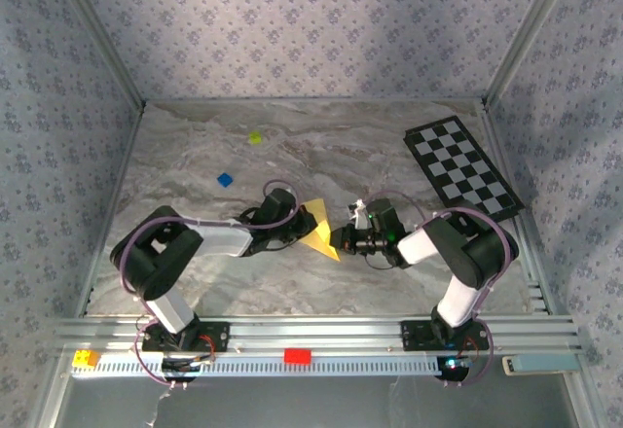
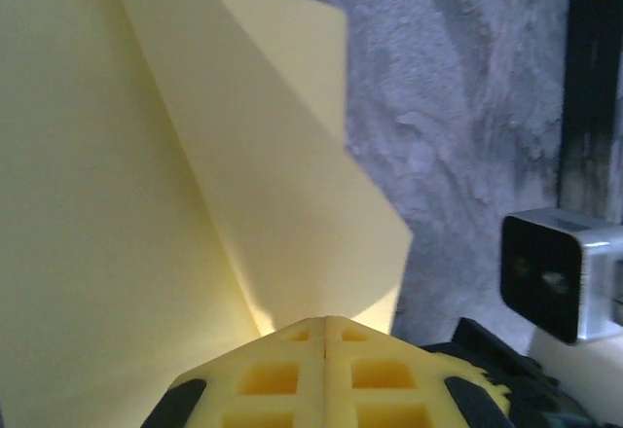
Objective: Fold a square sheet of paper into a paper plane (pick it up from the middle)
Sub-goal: Fourth fold the wing at the center of the table.
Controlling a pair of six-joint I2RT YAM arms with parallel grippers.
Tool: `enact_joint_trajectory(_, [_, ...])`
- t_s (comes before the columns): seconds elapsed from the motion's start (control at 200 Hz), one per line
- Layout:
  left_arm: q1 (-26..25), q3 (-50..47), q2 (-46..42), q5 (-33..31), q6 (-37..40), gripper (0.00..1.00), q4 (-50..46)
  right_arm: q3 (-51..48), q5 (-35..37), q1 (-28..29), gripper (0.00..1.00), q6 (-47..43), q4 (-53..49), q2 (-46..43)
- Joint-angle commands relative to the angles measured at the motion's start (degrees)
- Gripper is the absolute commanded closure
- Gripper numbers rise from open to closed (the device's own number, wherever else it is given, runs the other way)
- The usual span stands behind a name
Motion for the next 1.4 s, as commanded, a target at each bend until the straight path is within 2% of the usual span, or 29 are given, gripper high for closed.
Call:
enact_joint_trajectory(0.0, [-0.4,1.8,1.5,1.2,-0.4,0.98,2.9,-0.2,3.3,-0.1,1.00,0.6,-6.7,3.7])
enact_joint_trajectory(0.92, [0.2,3.7,6.3,1.9,-0.6,0.98,4.0,1.0,2.7,-1.3,0.99,1.1,-10.7,4.3])
enact_joint_trajectory(1.394, [0.4,5.4,8.8,2.3,0.2,0.99,0.3,1.6,2.9,-1.3,0.96,0.7,-12.9,4.0])
